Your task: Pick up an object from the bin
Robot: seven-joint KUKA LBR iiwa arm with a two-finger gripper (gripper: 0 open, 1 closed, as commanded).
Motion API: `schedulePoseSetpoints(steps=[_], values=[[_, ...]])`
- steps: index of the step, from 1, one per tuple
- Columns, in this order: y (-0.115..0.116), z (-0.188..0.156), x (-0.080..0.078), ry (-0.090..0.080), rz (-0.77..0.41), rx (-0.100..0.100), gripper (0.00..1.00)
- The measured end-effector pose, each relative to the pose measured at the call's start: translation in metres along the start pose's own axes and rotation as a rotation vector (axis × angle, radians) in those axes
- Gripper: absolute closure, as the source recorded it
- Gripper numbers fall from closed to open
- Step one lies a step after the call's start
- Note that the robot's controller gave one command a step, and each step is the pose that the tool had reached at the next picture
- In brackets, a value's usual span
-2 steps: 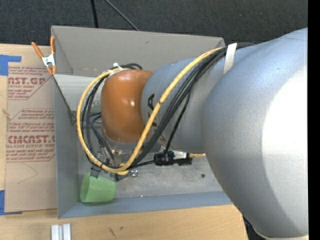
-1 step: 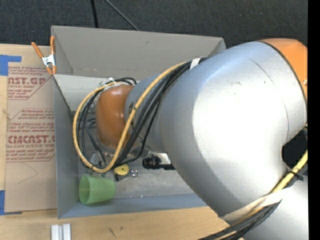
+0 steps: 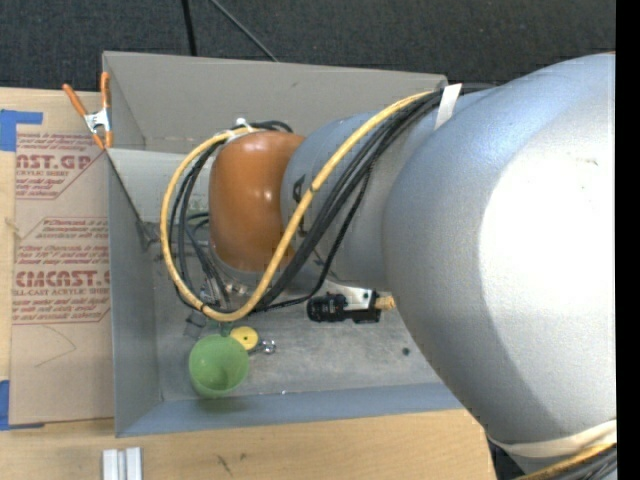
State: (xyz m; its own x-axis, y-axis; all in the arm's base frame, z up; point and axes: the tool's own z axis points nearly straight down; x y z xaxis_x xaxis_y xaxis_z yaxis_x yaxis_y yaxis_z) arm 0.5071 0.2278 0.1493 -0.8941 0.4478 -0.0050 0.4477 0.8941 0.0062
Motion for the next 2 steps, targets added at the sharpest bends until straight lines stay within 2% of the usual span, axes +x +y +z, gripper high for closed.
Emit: schedulePoseSetpoints(steps=[1,2], values=[[-0.001,0.005,0.001,0.004,0.000,0.006,0.00],[-0.086,0.071,-0.014,0.010,-0.142,0.013,0.00]])
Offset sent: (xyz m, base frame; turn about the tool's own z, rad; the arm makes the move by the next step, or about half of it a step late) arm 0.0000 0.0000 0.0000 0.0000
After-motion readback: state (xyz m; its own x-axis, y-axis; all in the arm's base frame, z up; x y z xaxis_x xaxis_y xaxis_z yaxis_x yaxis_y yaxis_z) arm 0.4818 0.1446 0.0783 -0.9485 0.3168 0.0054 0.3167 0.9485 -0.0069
